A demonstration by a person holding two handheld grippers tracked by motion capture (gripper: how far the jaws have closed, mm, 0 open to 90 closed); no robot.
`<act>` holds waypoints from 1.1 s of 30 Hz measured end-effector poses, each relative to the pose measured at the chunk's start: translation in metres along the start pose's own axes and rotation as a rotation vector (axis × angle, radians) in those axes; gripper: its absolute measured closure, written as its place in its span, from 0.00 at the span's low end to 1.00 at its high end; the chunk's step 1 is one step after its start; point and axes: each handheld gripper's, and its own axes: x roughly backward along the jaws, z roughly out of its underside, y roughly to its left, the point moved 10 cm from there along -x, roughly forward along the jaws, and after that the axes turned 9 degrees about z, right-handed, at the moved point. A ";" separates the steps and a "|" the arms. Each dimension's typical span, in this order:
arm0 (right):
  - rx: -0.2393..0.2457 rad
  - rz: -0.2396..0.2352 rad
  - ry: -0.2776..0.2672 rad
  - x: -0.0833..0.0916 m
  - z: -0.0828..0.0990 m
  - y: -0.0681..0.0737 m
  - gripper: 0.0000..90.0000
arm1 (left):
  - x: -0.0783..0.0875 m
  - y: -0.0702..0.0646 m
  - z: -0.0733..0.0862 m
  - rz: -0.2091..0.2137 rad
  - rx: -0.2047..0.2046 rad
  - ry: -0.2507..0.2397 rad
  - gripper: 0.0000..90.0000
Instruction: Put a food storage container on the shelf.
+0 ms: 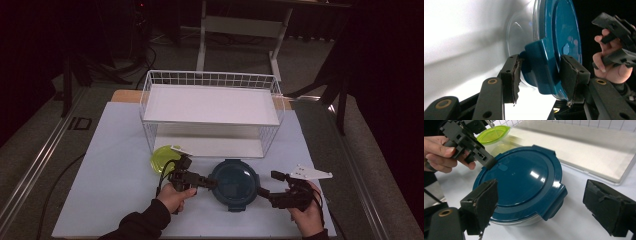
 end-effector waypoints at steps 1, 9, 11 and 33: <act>-0.020 -0.020 0.004 -0.001 0.001 0.000 0.12 | 0.000 -0.001 0.000 -0.004 -0.016 0.003 0.58; -0.197 -0.080 0.107 -0.012 0.019 -0.011 0.19 | 0.001 -0.008 0.005 -0.016 -0.083 0.003 0.60; -0.231 -0.096 0.127 -0.014 0.023 -0.013 0.26 | 0.001 -0.009 0.006 -0.015 -0.095 0.000 0.60; -0.383 -0.230 0.201 -0.017 0.030 -0.004 0.57 | 0.004 -0.014 0.014 -0.024 -0.157 -0.009 0.62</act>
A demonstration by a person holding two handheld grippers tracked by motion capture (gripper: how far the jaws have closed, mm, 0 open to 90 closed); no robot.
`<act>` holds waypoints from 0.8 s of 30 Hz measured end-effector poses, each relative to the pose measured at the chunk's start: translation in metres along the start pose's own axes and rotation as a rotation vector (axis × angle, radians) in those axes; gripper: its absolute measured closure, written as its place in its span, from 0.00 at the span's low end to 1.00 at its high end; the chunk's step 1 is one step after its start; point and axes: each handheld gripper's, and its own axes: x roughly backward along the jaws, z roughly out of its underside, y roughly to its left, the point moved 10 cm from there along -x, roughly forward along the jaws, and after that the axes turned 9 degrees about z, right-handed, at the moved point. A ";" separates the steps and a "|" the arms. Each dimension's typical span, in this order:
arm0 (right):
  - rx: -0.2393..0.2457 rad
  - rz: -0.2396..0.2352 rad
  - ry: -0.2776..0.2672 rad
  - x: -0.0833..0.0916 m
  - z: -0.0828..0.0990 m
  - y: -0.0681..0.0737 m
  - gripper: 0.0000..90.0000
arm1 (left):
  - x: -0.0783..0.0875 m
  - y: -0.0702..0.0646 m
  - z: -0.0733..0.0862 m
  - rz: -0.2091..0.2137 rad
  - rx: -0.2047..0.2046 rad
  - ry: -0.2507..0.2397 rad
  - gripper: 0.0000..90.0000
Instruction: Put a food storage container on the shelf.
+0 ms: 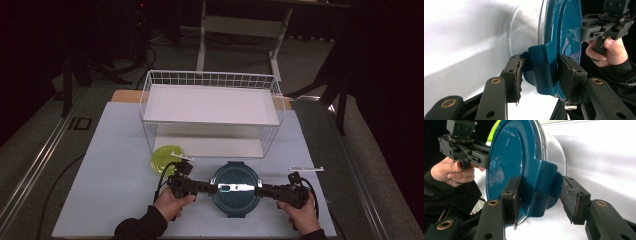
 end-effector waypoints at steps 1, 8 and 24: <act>-0.016 -0.001 -0.002 0.000 0.000 0.001 0.58 | 0.000 0.000 0.000 0.001 0.005 -0.002 0.62; -0.051 0.001 -0.003 0.001 0.001 0.004 0.60 | 0.000 -0.002 0.002 0.000 0.018 -0.031 0.63; -0.084 -0.005 -0.001 0.006 0.004 0.006 0.62 | 0.001 -0.011 0.002 -0.026 0.002 -0.033 0.63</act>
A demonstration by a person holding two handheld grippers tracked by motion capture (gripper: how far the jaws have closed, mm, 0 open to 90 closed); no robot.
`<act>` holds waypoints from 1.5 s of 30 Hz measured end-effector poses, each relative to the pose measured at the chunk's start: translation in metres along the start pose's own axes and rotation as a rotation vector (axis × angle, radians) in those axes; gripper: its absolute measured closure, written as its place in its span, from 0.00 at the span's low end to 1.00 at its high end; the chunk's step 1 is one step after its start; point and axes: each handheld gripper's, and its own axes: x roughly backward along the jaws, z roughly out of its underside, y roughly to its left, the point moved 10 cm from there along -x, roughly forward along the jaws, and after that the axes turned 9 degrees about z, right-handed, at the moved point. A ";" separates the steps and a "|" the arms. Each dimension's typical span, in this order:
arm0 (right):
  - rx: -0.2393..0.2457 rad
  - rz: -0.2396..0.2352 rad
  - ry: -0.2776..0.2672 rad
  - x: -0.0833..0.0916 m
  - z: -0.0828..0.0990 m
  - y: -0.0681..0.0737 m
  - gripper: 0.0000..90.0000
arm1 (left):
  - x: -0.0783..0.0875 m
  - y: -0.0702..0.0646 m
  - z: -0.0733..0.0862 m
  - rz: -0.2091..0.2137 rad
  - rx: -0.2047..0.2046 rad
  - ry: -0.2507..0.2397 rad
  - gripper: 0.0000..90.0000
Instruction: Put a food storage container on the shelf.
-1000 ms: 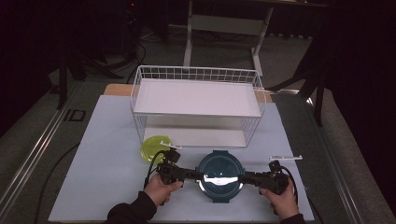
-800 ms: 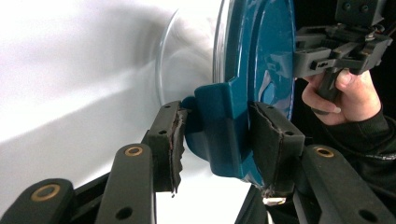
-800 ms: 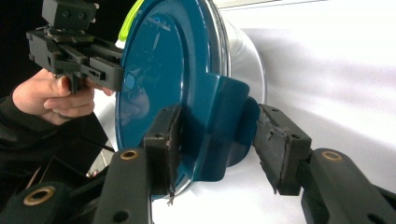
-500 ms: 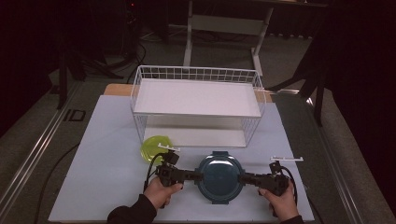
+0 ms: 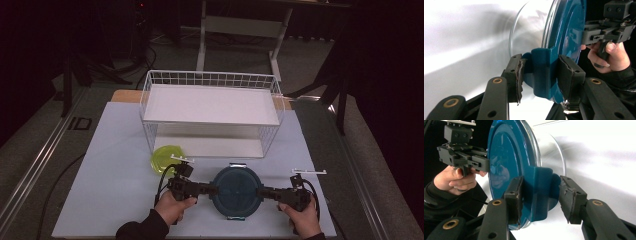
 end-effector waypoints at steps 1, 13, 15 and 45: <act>0.003 -0.001 -0.006 0.001 -0.001 0.001 0.62 | 0.001 -0.002 -0.002 0.003 0.003 -0.007 0.64; 0.031 -0.005 -0.044 0.014 -0.021 0.018 0.62 | 0.015 -0.019 -0.018 0.025 -0.020 -0.039 0.64; 0.038 -0.013 -0.056 0.016 -0.026 0.023 0.62 | 0.019 -0.023 -0.022 0.023 -0.033 -0.038 0.64; 0.150 -0.047 -0.180 0.036 -0.149 0.105 0.63 | 0.109 -0.074 -0.122 -0.010 -0.147 -0.199 0.64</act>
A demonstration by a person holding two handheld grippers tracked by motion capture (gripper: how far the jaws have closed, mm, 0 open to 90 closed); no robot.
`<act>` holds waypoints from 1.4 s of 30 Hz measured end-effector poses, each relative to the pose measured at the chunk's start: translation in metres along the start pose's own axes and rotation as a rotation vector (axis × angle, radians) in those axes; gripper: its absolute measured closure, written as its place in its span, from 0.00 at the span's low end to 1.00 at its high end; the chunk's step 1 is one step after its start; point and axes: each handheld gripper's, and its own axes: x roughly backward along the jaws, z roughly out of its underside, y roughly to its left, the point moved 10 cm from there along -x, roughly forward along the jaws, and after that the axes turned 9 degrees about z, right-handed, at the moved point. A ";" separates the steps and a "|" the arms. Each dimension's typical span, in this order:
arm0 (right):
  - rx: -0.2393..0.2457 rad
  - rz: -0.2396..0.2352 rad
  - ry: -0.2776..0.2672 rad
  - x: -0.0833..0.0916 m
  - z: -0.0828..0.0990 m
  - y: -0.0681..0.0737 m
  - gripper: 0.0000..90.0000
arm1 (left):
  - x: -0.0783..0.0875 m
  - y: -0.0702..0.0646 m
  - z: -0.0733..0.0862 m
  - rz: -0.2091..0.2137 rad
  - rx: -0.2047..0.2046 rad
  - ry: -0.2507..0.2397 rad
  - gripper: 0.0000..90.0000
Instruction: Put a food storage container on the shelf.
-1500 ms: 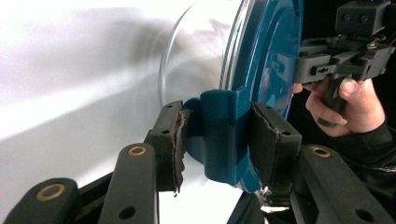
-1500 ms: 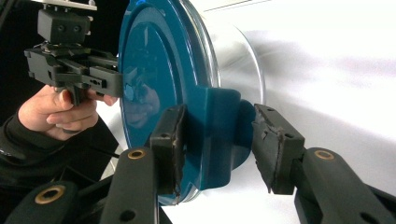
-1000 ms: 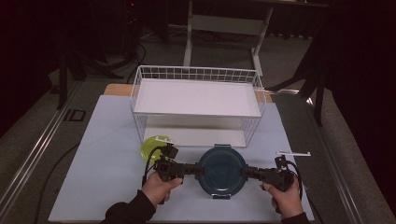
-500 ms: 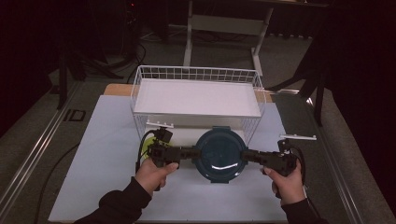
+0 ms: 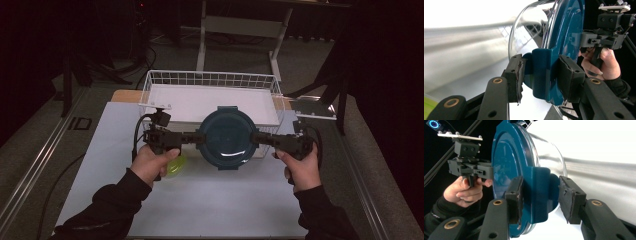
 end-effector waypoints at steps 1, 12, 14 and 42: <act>-0.004 -0.003 -0.003 -0.001 -0.005 0.001 0.63 | 0.002 0.000 -0.005 -0.006 -0.006 -0.007 0.64; -0.021 -0.003 0.000 -0.021 -0.043 0.003 0.62 | 0.013 0.010 -0.048 -0.040 -0.027 -0.048 0.63; -0.025 0.006 -0.003 -0.022 -0.049 0.001 0.62 | 0.011 0.015 -0.054 -0.032 -0.015 -0.043 0.63; -0.157 0.113 0.021 -0.050 -0.080 -0.027 0.55 | 0.001 0.052 -0.081 0.020 0.108 -0.133 0.58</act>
